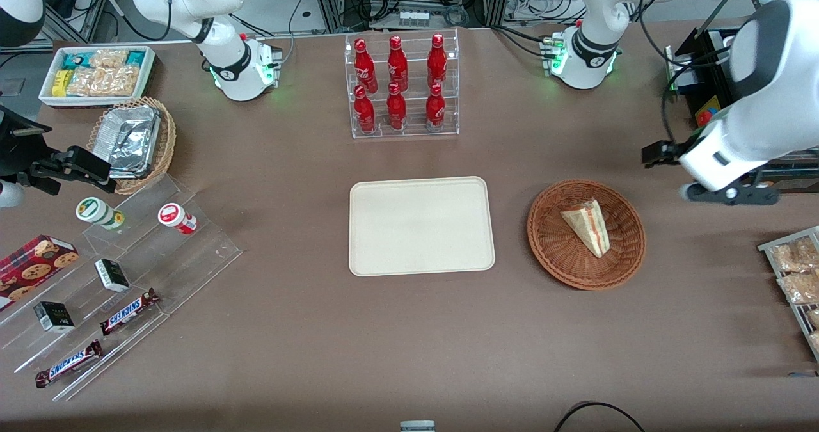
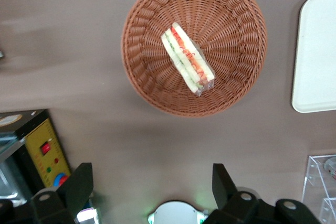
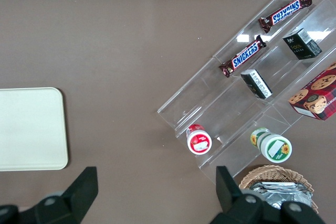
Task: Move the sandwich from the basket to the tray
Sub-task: 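Move the left gripper over the wicker basket toward the wrapped sandwich, then lower the left gripper and close it on the wrapped sandwich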
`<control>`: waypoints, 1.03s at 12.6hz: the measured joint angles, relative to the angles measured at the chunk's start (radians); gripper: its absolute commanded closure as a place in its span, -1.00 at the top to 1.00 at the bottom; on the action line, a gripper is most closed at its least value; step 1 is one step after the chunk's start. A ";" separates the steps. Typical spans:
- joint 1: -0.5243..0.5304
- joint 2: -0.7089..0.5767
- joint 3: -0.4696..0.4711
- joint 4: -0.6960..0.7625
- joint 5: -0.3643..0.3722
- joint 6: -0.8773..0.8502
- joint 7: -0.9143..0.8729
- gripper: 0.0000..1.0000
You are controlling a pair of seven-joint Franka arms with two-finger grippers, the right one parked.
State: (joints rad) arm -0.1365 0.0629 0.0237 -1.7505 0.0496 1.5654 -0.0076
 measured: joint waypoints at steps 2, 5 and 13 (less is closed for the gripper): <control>-0.004 -0.001 0.000 -0.107 0.000 0.116 -0.009 1.00; -0.004 -0.006 -0.002 -0.278 0.000 0.330 -0.049 1.00; -0.006 -0.020 -0.073 -0.449 -0.001 0.574 -0.582 1.00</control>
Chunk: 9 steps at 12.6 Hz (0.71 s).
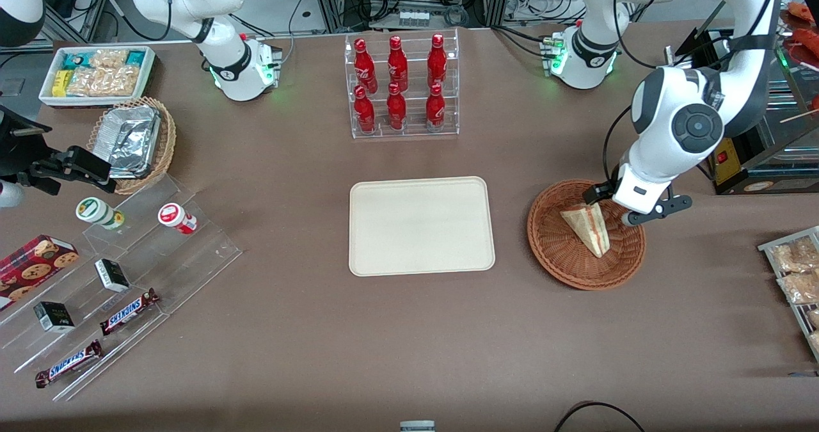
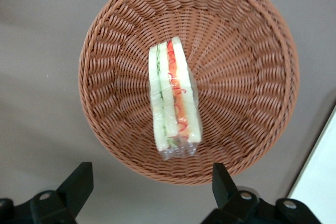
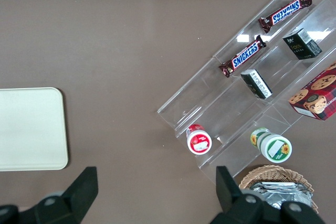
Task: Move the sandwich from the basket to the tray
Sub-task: 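Lower the left gripper and close it on the wrapped sandwich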
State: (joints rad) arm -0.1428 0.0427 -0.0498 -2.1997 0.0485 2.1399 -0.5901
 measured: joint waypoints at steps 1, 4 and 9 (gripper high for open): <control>0.000 0.002 -0.007 -0.004 0.000 0.013 -0.063 1.00; 0.000 0.021 -0.012 -0.017 0.000 0.059 -0.203 1.00; 0.000 0.104 -0.012 -0.024 0.000 0.153 -0.295 1.00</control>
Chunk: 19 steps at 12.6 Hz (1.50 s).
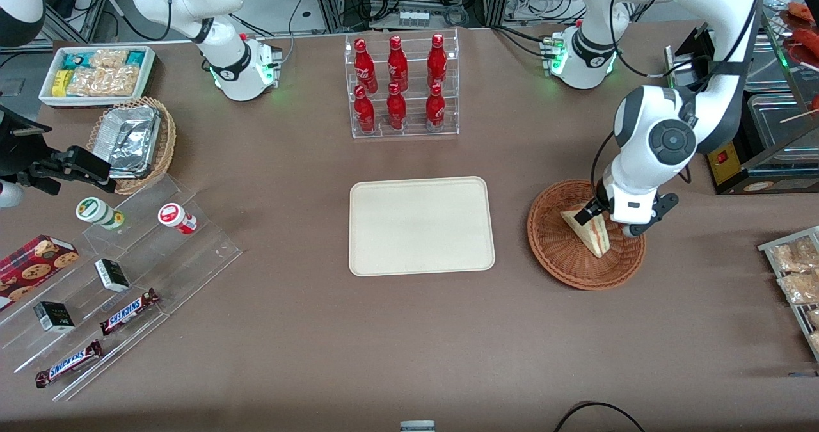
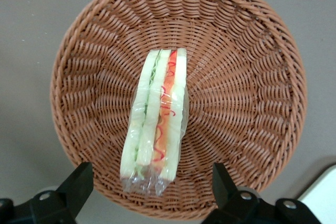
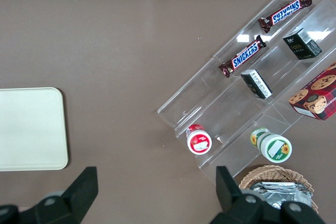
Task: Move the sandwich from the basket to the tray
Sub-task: 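Lower the left gripper and close it on the wrapped sandwich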
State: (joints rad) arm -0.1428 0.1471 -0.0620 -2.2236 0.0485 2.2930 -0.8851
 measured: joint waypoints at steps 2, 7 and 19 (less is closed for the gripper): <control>0.000 0.024 0.000 0.000 0.000 0.008 -0.001 1.00; 0.000 0.070 0.000 0.000 0.000 0.034 -0.001 0.34; 0.001 0.038 -0.005 0.094 0.000 -0.146 0.036 -0.88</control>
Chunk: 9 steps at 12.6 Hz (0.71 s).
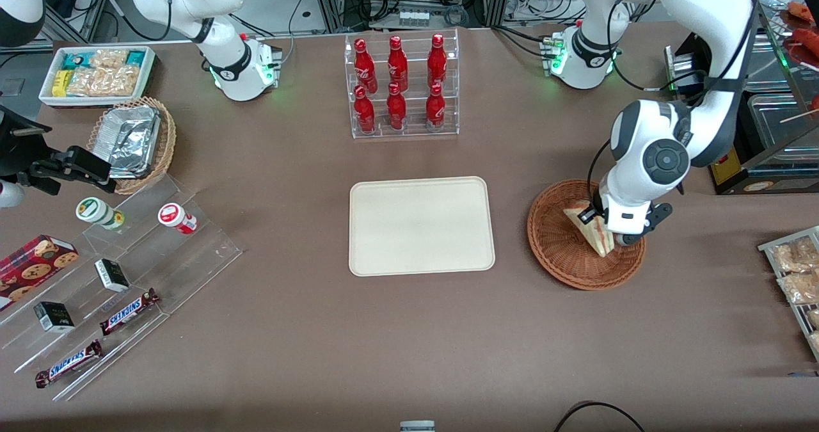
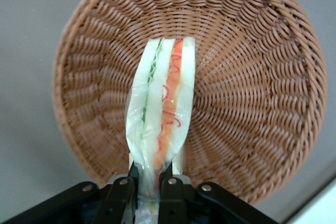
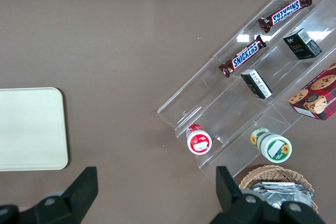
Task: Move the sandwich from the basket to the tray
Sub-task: 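Lower the left gripper and close it on the wrapped sandwich, then lift the sandwich and carry it over the cream tray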
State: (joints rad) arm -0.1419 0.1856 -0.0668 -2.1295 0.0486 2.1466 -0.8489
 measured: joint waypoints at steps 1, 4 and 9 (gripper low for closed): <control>0.000 -0.008 -0.015 0.045 0.000 -0.080 0.012 -0.88; -0.003 -0.009 -0.105 0.138 0.000 -0.180 0.026 -0.90; -0.009 0.105 -0.303 0.275 0.000 -0.224 0.032 -0.91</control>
State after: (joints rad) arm -0.1512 0.2908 -0.3701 -1.8540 0.0485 1.9222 -0.8173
